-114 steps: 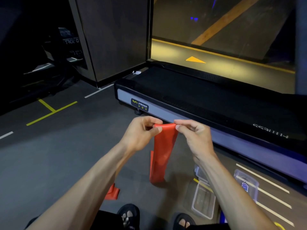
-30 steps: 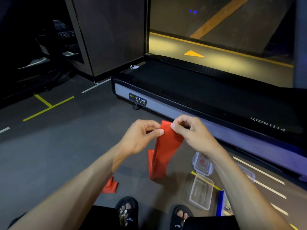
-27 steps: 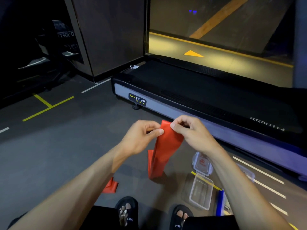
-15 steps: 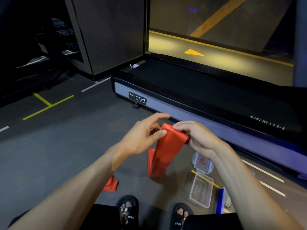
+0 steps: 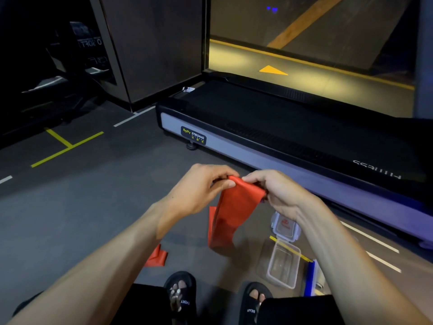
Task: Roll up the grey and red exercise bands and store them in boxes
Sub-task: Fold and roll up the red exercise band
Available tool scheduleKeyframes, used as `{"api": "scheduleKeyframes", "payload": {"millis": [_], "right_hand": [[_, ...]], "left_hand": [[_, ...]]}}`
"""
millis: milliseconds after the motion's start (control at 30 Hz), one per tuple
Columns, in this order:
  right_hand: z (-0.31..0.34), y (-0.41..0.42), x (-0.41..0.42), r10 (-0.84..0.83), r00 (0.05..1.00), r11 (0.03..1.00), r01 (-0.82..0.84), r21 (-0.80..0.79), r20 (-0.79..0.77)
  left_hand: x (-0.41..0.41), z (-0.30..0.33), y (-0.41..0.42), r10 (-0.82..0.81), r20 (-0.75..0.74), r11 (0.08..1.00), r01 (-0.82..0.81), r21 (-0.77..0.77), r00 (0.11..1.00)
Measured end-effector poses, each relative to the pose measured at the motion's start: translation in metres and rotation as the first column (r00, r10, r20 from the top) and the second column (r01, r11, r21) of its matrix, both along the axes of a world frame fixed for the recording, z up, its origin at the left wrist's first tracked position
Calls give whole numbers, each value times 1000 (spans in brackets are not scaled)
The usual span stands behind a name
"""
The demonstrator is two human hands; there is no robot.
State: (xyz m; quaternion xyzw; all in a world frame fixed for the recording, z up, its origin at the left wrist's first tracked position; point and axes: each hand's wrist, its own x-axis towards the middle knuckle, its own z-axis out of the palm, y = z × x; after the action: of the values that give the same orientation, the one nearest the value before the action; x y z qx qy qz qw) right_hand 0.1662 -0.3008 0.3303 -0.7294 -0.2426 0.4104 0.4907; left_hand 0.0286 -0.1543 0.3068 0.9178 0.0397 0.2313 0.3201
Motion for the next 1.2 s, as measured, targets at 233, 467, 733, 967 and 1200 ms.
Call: {"api": "scheduleKeyframes", "payload": {"millis": [233, 467, 733, 967, 1200], "right_hand": [[-3, -4, -1, 207, 814, 975, -220, -42, 543], [-4, -2, -5, 177, 490, 972, -226, -72, 853], [1, -1, -3, -6, 833, 990, -73, 121, 553], [8, -2, -5, -3, 924, 969, -92, 229, 383], [13, -4, -1, 27, 964, 970, -89, 224, 265]], "left_hand": [[1, -1, 2, 60, -89, 995, -52, 88, 994], [3, -6, 2, 94, -109, 991, -104, -84, 990], [9, -25, -13, 92, -4, 817, -78, -571, 996], [9, -26, -13, 135, 11, 826, -106, -554, 991], [8, -17, -10, 30, 33, 792, -3, -610, 999]]}}
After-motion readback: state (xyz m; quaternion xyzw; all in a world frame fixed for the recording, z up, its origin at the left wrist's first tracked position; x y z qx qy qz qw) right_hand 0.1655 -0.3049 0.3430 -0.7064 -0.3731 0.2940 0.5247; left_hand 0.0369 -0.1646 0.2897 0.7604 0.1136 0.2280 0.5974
